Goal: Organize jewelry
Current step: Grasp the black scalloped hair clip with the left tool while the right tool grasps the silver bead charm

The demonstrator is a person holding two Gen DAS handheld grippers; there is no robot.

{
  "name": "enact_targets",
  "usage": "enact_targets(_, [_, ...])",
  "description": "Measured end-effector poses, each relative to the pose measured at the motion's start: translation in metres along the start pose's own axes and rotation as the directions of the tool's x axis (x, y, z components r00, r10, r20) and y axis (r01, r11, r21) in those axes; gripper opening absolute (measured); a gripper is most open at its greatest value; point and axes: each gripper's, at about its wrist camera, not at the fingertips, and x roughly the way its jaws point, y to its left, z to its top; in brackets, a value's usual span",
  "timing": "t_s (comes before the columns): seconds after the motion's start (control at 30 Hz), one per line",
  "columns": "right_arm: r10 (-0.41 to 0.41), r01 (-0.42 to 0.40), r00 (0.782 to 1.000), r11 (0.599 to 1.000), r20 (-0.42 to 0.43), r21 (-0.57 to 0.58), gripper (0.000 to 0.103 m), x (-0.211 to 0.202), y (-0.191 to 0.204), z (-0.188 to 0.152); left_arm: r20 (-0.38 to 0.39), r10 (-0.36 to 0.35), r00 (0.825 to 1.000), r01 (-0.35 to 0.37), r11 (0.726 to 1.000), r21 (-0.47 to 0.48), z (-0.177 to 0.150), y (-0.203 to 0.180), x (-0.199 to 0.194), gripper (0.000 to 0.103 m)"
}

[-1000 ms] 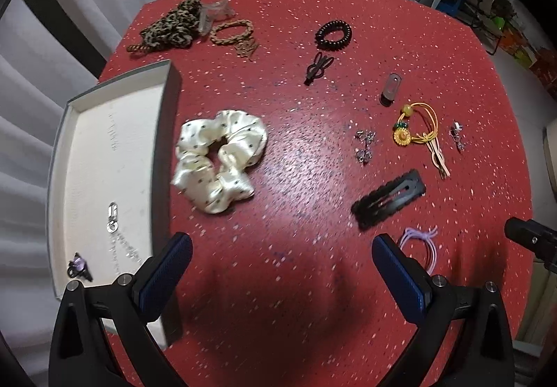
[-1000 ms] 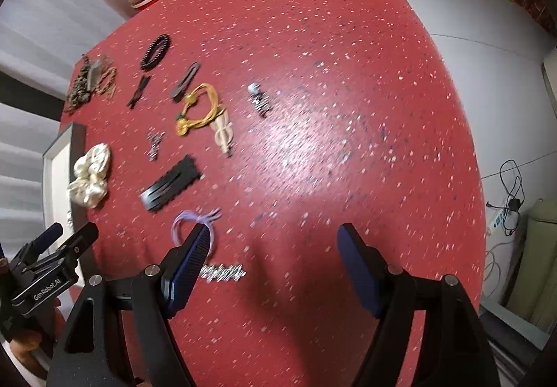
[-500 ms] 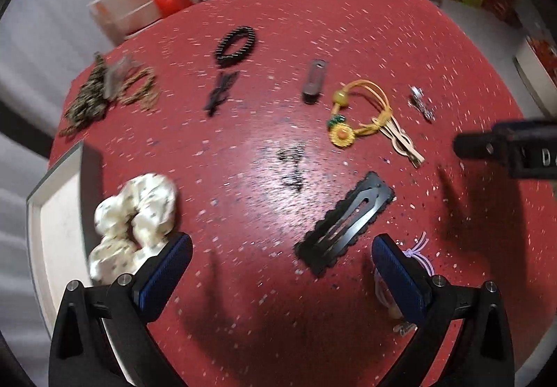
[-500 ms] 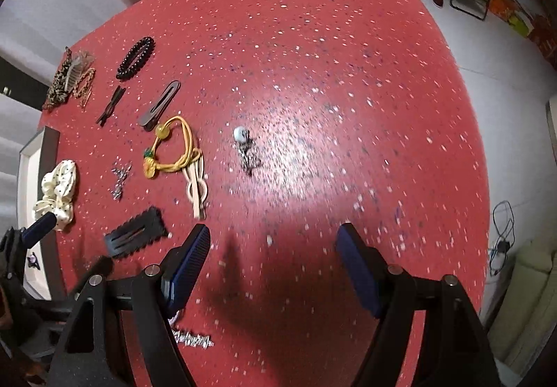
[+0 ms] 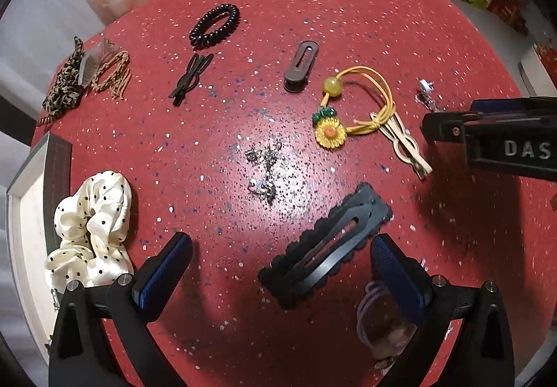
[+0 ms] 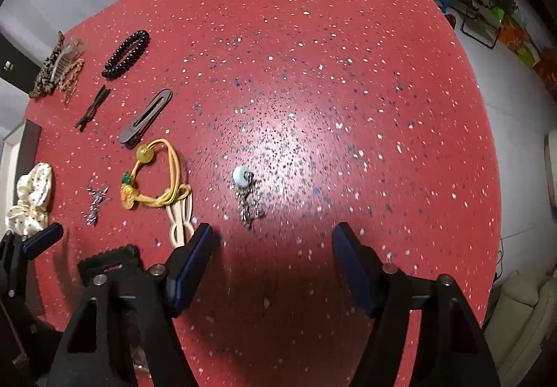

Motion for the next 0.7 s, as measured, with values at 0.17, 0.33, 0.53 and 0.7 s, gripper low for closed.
enact_targets(0.17, [-0.028,0.029,0.999,0.999,0.036,-0.03,0.059,0.003,0.014,0.012,0.002,-0.011,1.0,0.011,1.0,-0.02,0.005,-0.005,-0.002,0.091])
enact_targets(0.33, [-0.013,0.016,0.999,0.998,0.05,-0.056,0.034,0.003,0.028,0.019,-0.007,-0.053,0.999,0.053,0.998,-0.022,0.007,-0.019,-0.006,0.065])
enact_targets(0.53, [0.002,0.0,0.999,0.999,0.046,-0.038,0.012,0.002,0.029,0.019,-0.011,-0.074,0.997,0.074,0.997,-0.035,0.013,-0.022,-0.01,0.036])
enact_targets(0.7, [0.059,-0.059,0.998,0.998,0.034,0.004,0.011,-0.008,0.005,0.01,-0.026,-0.108,0.994,0.105,0.989,-0.104,0.011,-0.004,-0.016,0.032])
